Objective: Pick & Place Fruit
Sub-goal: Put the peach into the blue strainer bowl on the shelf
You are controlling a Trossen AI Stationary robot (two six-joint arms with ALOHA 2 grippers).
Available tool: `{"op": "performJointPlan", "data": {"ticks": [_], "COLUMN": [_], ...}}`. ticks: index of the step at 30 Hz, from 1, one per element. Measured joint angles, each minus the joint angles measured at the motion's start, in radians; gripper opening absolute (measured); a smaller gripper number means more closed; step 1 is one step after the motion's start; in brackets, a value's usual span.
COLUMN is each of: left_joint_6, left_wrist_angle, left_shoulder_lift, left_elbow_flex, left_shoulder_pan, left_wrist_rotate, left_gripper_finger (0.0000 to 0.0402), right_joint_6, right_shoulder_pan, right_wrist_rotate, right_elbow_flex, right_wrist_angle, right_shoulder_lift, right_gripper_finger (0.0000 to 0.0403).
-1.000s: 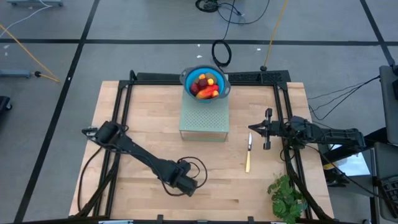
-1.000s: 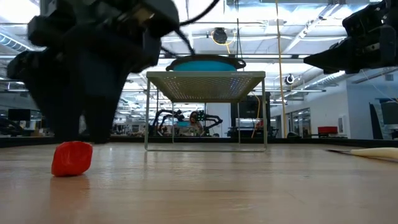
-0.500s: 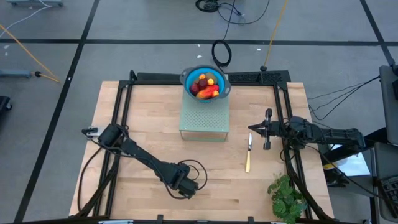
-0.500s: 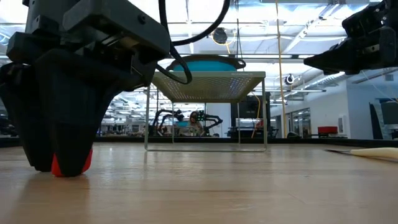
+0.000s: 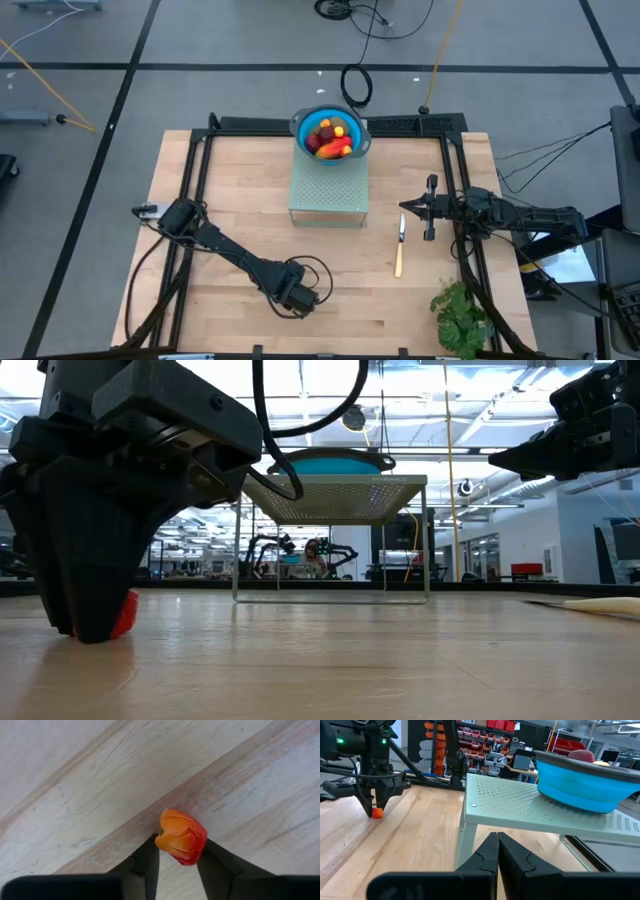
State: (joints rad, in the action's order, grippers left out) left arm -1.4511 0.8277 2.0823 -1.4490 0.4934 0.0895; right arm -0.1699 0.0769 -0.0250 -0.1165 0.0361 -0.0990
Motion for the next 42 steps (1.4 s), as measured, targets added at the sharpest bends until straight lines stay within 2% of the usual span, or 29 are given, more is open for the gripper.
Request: {"op": "performJointPlan", "data": {"ticks": [7,22,25,29,34,38,42], "left_joint_6": [-0.018,-0.017,-0.018,0.017,0.141,0.327,0.557], "left_wrist_angle": [0.002,0.033,0.032,0.03,0.004,-0.088,-0.203], "left_shoulder_lift": [-0.004,-0.053,-0.089,-0.165,-0.27,-0.341,-0.391], "left_elbow_flex": [0.0,0.001,0.0,-0.001,-0.001,-0.002,-0.002], "left_shoulder_pan": [0.0,-0.002,0.0,-0.001,0.002,0.005,0.003], "left_wrist_rotate": [-0.002,-0.021,-0.062,-0.184,-0.442,-0.639,-0.77], "left_gripper_finger": [0.008,0.0077,0.0077,0.0077,0.0076,0.0076,0.0076], "right_joint_6": [0.0,0.001,0.001,0.001,0.001,0.001,0.001], "right_shoulder_pan": [0.0,0.0,0.0,0.0,0.0,0.0,0.0], "right_wrist_rotate": [0.0,0.002,0.003,0.003,0.003,0.003,0.003], "right_elbow_flex": [0.0,0.0,0.0,0.0,0.0,0.0,0.0], "right_wrist_angle": [0.0,-0.003,-0.003,-0.003,-0.003,-0.003,-0.003], "right_shoulder_lift": [0.0,0.0,0.0,0.0,0.0,0.0,0.0], "right_gripper_finger": [0.0,0.0,0.0,0.0,0.0,0.0,0.0]}}
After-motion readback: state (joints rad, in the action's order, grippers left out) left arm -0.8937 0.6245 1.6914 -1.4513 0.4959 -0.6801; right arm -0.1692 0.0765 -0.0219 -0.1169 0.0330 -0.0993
